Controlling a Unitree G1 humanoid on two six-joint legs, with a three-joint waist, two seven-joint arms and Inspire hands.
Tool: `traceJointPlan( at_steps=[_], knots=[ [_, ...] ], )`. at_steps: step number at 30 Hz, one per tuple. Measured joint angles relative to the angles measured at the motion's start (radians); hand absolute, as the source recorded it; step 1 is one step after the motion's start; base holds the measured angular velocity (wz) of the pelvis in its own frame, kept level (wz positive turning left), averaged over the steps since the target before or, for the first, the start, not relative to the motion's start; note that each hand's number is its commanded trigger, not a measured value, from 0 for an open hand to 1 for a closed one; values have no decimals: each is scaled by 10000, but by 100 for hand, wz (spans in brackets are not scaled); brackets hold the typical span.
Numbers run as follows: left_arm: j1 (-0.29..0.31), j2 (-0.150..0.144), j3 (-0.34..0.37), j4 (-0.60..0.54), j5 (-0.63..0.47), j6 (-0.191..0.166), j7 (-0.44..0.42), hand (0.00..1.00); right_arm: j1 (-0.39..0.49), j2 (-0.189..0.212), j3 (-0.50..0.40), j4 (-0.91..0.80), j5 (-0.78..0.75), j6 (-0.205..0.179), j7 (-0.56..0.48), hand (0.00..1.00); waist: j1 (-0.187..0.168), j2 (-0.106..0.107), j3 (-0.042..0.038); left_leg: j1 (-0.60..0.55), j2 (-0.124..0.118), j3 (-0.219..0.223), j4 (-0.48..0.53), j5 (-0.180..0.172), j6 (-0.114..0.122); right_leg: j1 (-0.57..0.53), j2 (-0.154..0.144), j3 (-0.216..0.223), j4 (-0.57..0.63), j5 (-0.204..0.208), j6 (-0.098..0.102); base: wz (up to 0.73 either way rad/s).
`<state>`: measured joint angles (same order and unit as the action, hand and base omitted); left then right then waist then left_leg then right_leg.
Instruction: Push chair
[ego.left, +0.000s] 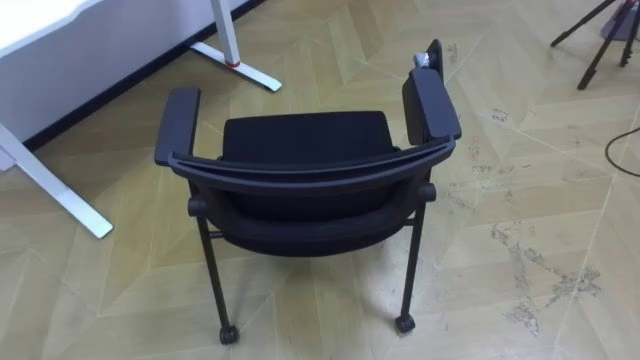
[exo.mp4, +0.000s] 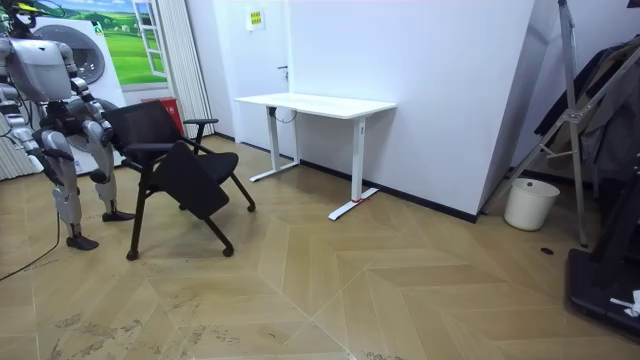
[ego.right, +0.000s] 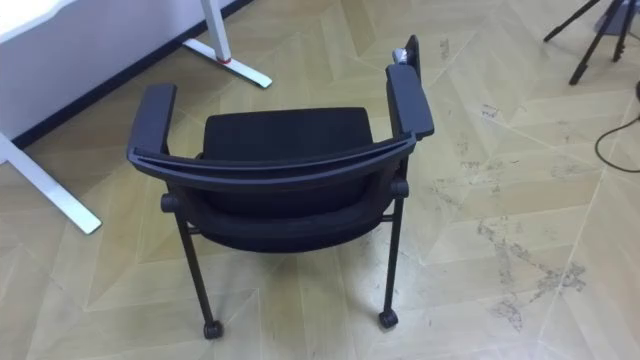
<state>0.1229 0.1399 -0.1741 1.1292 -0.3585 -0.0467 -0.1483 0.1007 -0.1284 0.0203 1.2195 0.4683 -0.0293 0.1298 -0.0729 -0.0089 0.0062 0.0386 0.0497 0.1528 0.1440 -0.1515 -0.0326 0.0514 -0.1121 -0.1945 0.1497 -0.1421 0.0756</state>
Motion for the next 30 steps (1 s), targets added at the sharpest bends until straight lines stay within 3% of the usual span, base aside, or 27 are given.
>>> traceJointPlan(
  at_steps=[8,15,23,30],
  knots=[
    [47,-18,248,6,187,-79,-1,0,-21,6,-110,-24,5,-6,-117,0,10,-11,-10,49,1,2,2,0,0,38,4,11,14,0,-1,0],
    [110,5,1014,177,392,-77,1,0,-10,-4,-550,110,62,17,-183,0,-2,-20,-5,64,2,-16,2,-7,-2,72,3,8,14,-20,-8,0],
    [279,-29,1030,94,353,-272,38,0,7,6,-539,129,152,-21,-163,0,17,-62,-1,67,1,-45,2,-12,-10,116,3,-30,4,-64,-7,1],
    [504,-22,1030,73,-27,-467,-585,0,-28,0,-646,258,61,-45,-30,0,37,-19,-22,46,0,-62,5,-49,-27,170,10,-43,-8,-116,0,0]
  ],
)
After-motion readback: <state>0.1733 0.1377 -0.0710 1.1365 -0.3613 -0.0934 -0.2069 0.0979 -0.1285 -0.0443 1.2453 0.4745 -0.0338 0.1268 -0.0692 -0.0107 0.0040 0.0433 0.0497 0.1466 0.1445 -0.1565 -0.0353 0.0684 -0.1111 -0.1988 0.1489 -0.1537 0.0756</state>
